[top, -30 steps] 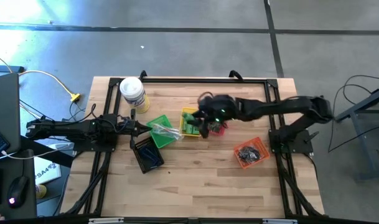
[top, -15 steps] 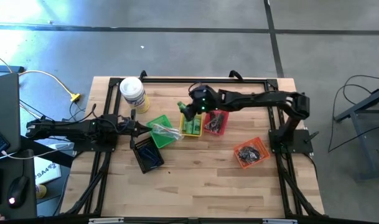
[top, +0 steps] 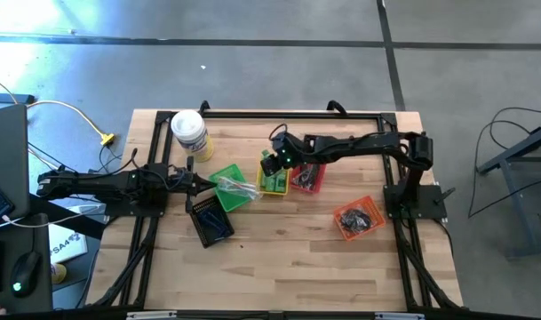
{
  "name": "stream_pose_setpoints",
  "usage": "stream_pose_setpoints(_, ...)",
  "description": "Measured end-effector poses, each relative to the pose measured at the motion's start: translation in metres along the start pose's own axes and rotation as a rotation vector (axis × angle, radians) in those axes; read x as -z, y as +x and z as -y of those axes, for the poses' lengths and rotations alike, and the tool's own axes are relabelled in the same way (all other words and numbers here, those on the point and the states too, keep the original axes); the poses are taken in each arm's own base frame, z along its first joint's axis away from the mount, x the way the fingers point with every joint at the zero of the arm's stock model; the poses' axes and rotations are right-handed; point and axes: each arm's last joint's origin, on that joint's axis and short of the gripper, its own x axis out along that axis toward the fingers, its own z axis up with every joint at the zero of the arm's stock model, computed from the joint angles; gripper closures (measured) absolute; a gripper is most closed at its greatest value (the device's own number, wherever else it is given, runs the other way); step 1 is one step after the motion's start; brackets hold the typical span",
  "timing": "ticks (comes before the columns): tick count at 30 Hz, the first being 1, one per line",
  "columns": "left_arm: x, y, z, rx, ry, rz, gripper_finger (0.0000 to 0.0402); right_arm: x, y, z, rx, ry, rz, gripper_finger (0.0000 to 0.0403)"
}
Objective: Pick & Place Travel size toiletries
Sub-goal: Put the green shampoo into the yellow bin
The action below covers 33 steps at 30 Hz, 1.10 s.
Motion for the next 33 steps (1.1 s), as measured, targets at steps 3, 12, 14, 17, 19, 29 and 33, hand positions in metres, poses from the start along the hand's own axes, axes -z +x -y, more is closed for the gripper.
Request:
stream_pose_setpoints(3, 0.000, 0.000, 0.000, 0.000, 0.000, 0.000, 0.0402, 0.002, 0.000, -0.001, 0.019, 0.011, 0.009, 0.0266)
stream_pose_setpoints(12, 0.000, 0.000, 0.000, 0.000, 0.000, 0.000, 0.0402, 0.009, 0.002, -0.004, 0.060, 0.018, 0.029, 0.0266)
stream_pose_setpoints(14, 0.000, 0.000, 0.000, 0.000, 0.000, 0.000, 0.0402, 0.011, 0.005, -0.004, 0.053, 0.025, 0.013, 0.0266)
stream_pose_setpoints(17, 0.000, 0.000, 0.000, 0.000, 0.000, 0.000, 0.0402, 0.016, 0.014, -0.003, 0.041, 0.035, -0.030, 0.0266)
stream_pose_setpoints(19, 0.000, 0.000, 0.000, 0.000, 0.000, 0.000, 0.0402, 0.023, 0.021, 0.001, 0.058, 0.048, -0.087, 0.0266)
stream_pose_setpoints(29, 0.000, 0.000, 0.000, 0.000, 0.000, -0.001, 0.0402, 0.028, 0.034, 0.004, 0.051, -0.004, -0.100, 0.0255)
stream_pose_setpoints(33, 0.000, 0.000, 0.000, 0.000, 0.000, -0.001, 0.0402, 0.028, 0.035, 0.003, 0.011, -0.029, -0.133, 0.0216)
